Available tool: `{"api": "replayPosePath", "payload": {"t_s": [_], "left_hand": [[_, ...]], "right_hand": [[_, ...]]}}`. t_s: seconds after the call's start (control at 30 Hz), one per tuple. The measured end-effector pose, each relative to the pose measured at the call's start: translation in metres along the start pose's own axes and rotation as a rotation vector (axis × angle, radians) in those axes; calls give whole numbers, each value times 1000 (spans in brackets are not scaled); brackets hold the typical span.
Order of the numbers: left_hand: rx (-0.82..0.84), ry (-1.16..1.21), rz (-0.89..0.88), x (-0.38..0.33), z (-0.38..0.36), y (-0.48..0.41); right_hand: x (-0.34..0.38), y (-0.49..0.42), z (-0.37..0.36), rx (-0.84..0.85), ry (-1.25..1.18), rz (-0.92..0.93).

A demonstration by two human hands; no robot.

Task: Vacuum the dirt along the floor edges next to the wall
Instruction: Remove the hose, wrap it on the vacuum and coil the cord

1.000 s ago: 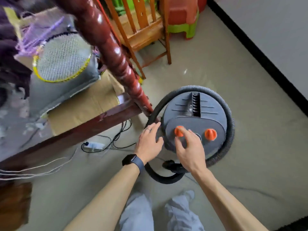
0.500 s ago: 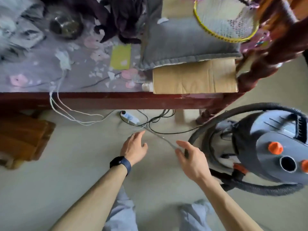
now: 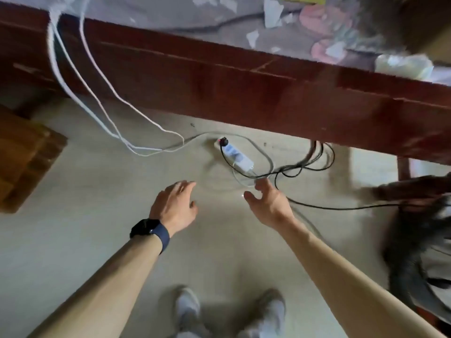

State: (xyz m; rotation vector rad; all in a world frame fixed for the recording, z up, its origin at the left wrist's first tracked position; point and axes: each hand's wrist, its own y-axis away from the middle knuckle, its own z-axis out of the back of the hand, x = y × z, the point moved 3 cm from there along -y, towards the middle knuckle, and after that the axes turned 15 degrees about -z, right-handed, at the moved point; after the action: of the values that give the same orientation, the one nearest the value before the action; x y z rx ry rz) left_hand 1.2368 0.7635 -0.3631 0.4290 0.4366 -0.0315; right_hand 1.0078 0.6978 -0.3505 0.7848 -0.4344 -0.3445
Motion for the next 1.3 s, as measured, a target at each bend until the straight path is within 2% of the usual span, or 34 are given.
{"api": "replayPosePath", "payload": {"t_s": [0.27,0.37,0.47,0.53,0.6,0.7,0.77,0.83,0.93,1.03,1.1,1.23,1.3], "left_hand": [[37,-36,-5,108,-142,-102],[66,-42,-14,131,-182,-123],[4,-91,-51,145,-211,-139],[-96,-93,-60,148,-226,-142],[-147,-54,-49,147,-234,-140],[-91,5,8,141,-222,-142],[-37,7,-20,135,-210,-148],[47,-19,-120,118,-210,-149],[33,11,-151,95,-223,-144],[-12,37,-145,85,-230,-148],[-52,68,-158,83,-233,-152],[-80,117,-183,82,-227,-153],[-102,106,-173,85,-225,-154]], "right_hand": [[31,-185,-110,-65,278,79],[38,-229,-129,-175,328,91],[40,-252,-137,-341,257,288],[33,-255,-138,-385,272,388],[17,-246,-141,-344,306,434],[-23,-219,-150,-186,406,506],[-46,-205,-151,-78,438,501],[-63,-201,-141,-9,484,421],[-60,-189,-125,148,576,236],[-23,-180,-116,52,548,315],[0,-180,-128,34,598,294],[17,-193,-163,181,547,241],[21,-193,-173,132,632,311]]}}
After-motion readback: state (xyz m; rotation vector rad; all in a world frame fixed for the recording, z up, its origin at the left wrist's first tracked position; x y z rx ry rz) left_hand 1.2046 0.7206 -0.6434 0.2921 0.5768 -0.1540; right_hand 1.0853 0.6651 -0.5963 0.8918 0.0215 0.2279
